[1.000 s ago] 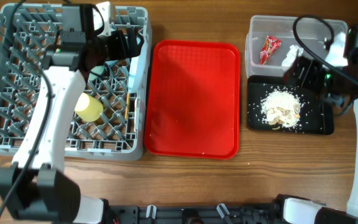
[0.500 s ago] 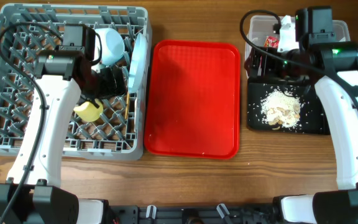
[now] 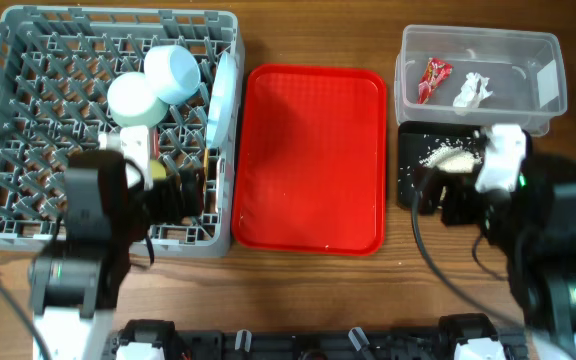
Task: Sort waste into correct bins and load items into the dishwasher rack
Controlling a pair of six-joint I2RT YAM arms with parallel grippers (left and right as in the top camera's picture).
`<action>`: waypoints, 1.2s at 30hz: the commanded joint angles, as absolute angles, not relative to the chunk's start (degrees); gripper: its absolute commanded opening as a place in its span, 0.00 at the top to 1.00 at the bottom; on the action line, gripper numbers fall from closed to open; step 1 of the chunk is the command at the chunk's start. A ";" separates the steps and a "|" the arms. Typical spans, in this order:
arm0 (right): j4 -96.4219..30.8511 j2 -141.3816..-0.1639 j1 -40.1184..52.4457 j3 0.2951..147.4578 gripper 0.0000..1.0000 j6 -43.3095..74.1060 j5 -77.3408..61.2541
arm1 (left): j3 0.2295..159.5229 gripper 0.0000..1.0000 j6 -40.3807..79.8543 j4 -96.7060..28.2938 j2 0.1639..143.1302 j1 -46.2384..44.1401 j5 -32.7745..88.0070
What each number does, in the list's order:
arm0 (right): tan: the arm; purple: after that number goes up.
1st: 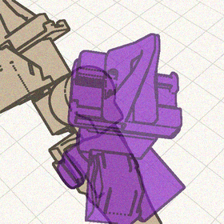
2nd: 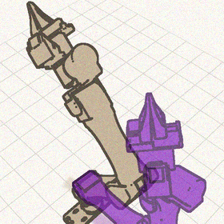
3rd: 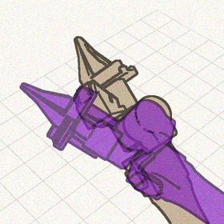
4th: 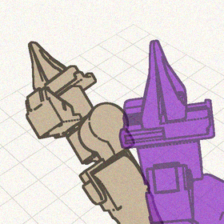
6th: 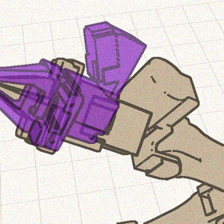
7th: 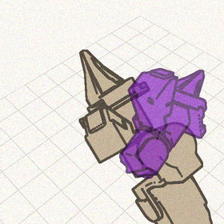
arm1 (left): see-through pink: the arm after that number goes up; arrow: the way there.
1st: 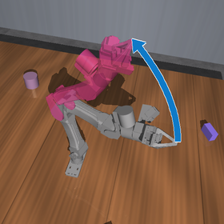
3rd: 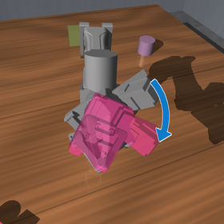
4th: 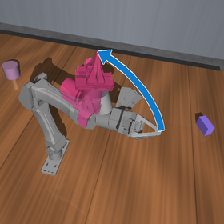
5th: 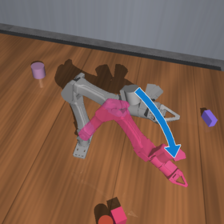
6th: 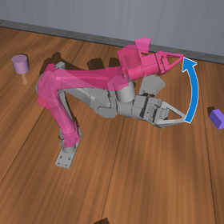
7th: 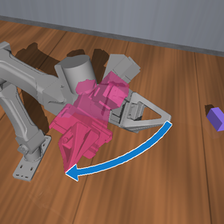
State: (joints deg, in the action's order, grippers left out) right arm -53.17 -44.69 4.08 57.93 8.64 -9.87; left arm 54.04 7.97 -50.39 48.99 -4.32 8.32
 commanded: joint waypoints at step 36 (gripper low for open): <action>-8.75 -1.65 4.01 15.07 0.00 7.66 -7.90 | 51.62 0.00 6.42 -50.39 42.44 -4.01 9.78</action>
